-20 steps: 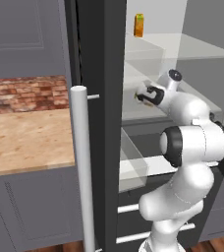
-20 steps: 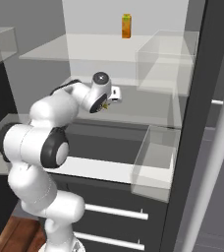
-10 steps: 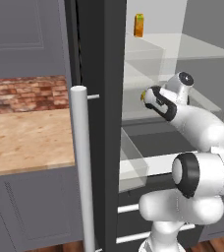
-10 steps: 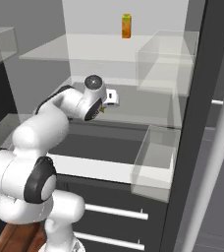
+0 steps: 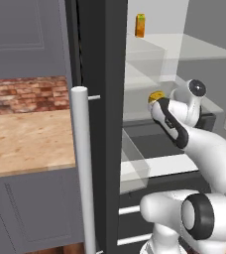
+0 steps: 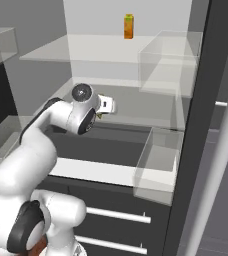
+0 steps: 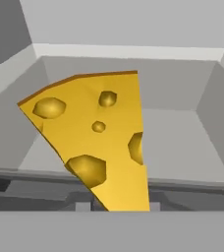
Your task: Pick the cheese from the fridge and the cheese grater from the cabinet and place them next to the salad bowl.
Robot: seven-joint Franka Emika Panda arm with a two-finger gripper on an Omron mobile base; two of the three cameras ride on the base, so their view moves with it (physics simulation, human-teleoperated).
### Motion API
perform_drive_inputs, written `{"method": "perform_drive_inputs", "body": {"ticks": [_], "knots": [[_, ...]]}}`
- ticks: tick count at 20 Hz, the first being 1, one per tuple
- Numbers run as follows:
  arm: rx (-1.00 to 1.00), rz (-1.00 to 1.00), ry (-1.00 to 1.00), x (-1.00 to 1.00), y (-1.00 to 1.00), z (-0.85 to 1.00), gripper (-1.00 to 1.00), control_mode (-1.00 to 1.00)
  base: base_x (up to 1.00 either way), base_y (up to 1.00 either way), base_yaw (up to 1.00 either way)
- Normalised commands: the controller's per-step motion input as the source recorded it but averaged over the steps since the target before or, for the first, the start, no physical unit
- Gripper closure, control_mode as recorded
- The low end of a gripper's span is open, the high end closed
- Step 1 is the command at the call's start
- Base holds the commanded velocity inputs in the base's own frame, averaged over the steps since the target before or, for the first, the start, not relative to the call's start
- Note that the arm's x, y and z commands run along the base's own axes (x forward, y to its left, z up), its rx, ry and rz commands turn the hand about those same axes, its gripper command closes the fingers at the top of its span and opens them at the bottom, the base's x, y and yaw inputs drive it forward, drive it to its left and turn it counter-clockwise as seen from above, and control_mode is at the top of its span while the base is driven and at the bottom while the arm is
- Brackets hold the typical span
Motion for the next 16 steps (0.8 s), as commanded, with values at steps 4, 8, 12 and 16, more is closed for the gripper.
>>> {"method": "perform_drive_inputs", "body": {"ticks": [4,8,12,16], "knots": [[0.09,-0.03,0.0,-0.69,0.0,0.22,1.0,-1.0,0.0,0.0,0.0],[0.1,0.0,0.01,-0.63,0.0,0.11,1.0,-1.0,0.0,0.0,0.0],[0.07,-0.03,0.0,-0.59,0.01,0.01,1.0,-1.0,0.0,0.0,0.0],[0.03,-0.04,0.0,-0.57,0.03,0.04,1.0,-1.0,0.0,0.0,0.0]]}}
